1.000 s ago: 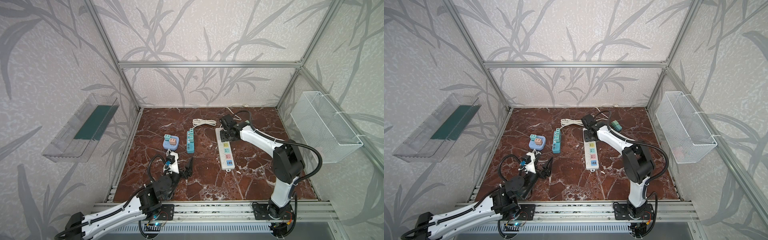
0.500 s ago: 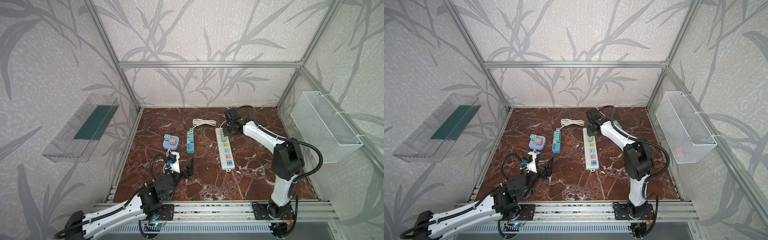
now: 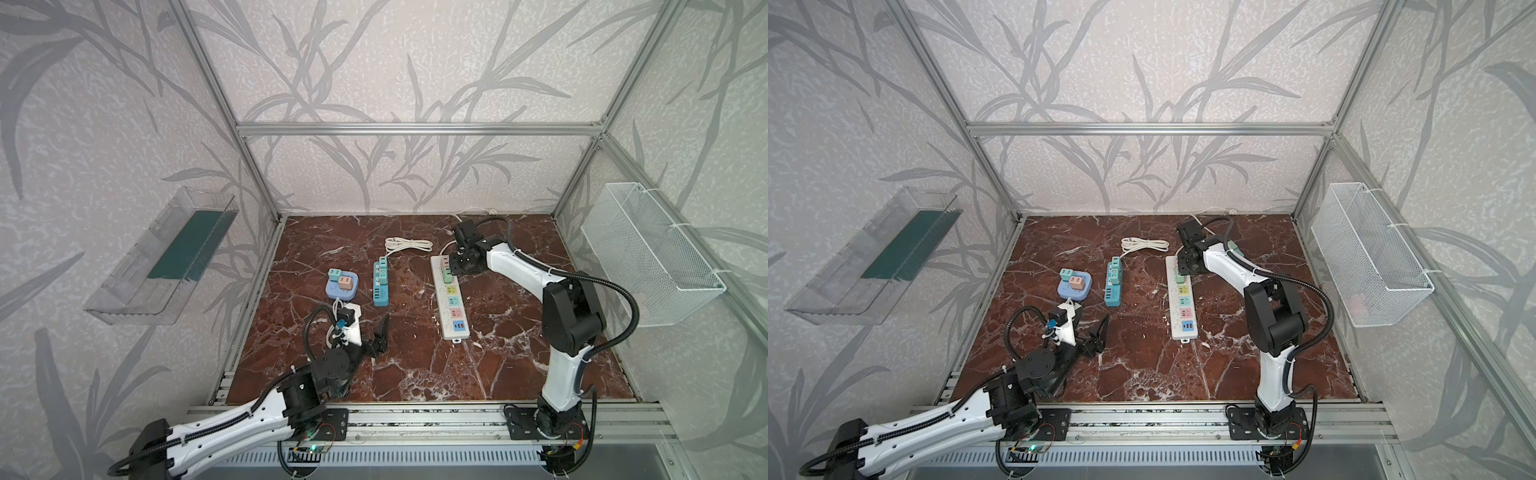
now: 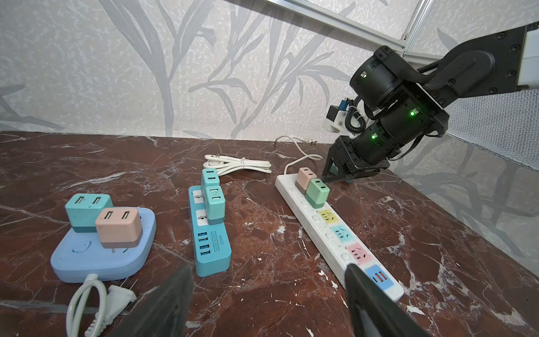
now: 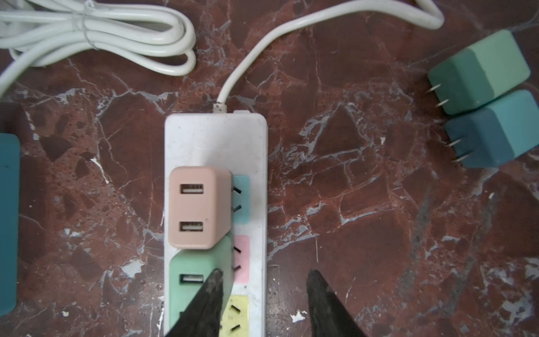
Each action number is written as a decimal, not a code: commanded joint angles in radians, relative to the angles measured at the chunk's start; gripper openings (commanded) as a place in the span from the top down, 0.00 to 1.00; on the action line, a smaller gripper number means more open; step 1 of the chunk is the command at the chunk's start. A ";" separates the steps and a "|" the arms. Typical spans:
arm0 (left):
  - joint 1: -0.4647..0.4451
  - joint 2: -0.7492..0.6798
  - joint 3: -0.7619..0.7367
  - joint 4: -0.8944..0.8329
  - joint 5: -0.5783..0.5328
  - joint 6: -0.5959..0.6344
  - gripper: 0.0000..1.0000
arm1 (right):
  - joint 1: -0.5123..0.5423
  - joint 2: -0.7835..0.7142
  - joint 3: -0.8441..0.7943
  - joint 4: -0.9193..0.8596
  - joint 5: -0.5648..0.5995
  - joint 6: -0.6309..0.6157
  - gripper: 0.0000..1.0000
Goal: Insert the plug
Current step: 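Move the right gripper to the remaining green and teal adapters, then grasp the teal adapter with the right gripper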
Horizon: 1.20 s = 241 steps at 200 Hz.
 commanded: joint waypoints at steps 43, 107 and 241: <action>0.006 -0.002 0.024 0.017 0.000 -0.019 0.18 | -0.099 -0.156 -0.074 0.048 0.106 0.027 0.41; 0.010 0.037 0.025 0.051 0.007 -0.016 0.18 | -0.298 -0.054 -0.028 0.101 0.146 0.163 0.29; 0.024 0.047 0.020 0.062 -0.016 0.015 0.17 | -0.411 0.331 0.331 -0.044 0.095 0.239 0.35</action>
